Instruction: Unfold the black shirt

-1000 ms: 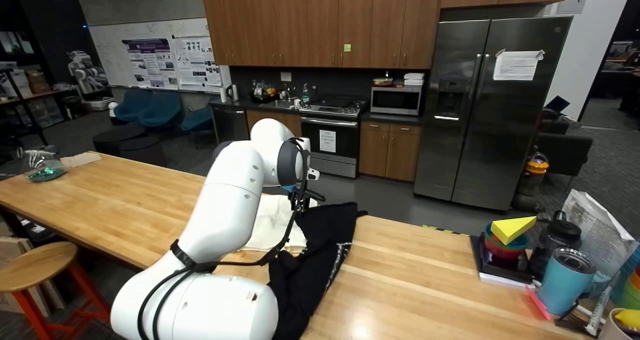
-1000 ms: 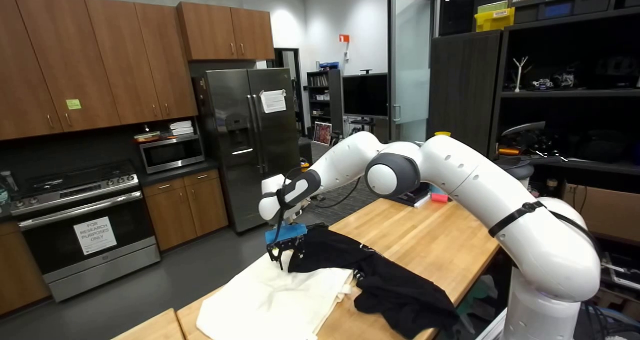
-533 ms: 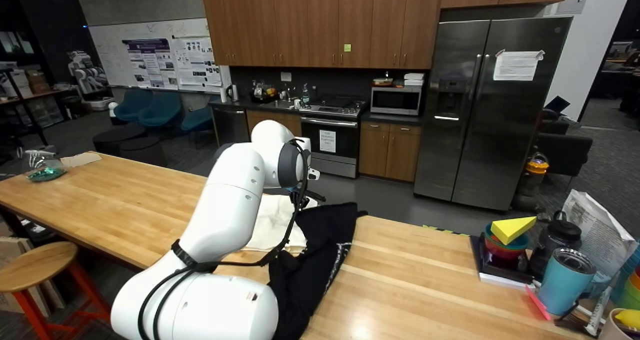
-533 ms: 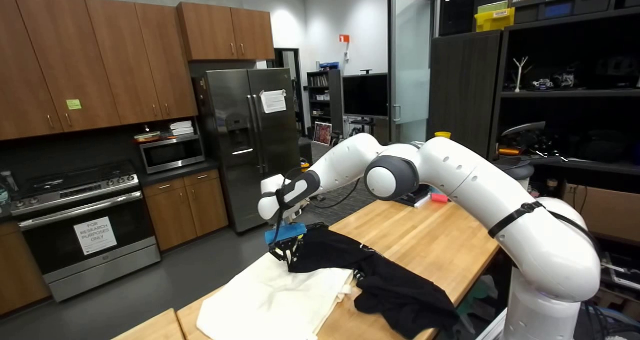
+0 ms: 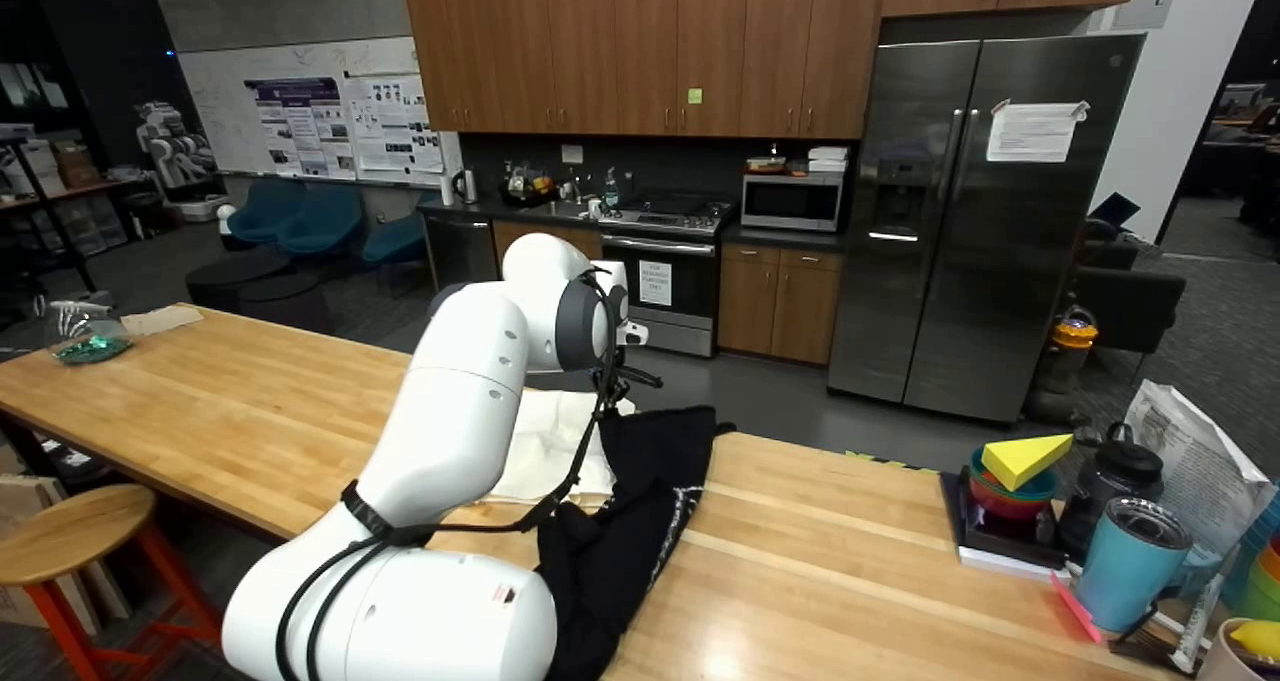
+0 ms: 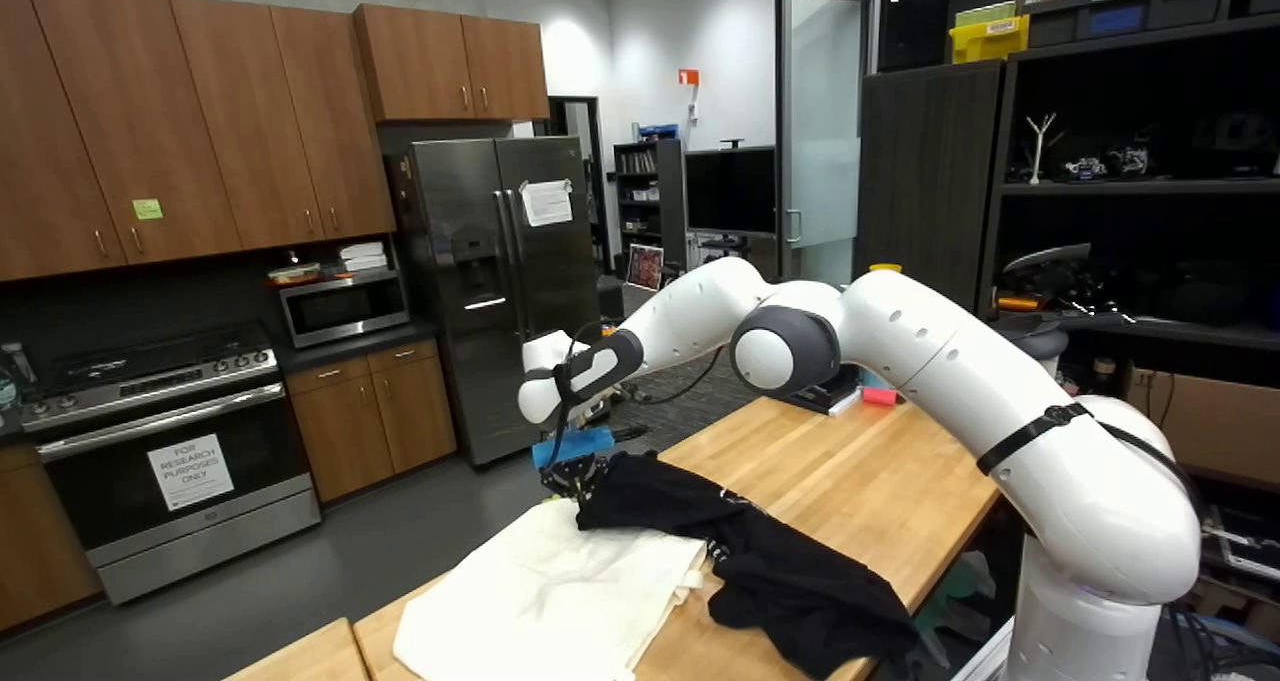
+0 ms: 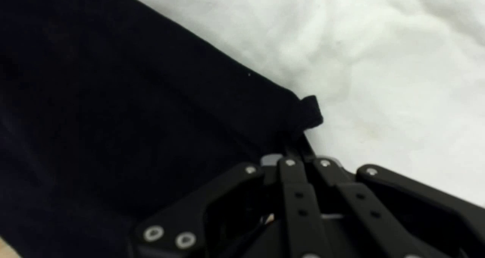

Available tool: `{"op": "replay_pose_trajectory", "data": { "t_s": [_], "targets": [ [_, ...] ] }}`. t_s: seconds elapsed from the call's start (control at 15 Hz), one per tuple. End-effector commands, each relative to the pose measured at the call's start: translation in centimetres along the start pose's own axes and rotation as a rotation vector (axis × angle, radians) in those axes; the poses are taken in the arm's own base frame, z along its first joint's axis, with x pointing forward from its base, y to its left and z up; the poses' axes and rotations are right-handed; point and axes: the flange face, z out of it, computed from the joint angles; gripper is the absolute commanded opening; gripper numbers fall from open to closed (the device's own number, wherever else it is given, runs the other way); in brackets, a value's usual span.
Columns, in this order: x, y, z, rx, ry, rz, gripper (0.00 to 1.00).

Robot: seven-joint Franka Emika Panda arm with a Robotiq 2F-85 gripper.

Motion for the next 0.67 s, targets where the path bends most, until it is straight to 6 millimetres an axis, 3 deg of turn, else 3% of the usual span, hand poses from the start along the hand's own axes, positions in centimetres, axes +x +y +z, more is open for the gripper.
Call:
{"op": "replay_pose_trajectory", "data": {
  "t_s": [0.0, 0.27, 0.6],
  "targets": [
    [1.0, 2.2, -4.3, 0.011, 0.067, 0.045, 0.01],
    [2.2, 4.4, -7.8, 0.021, 0.107, 0.071, 0.01],
    [4.1, 7.6, -9.9, 0.040, 0.122, 0.100, 0.01]
  ]
}}
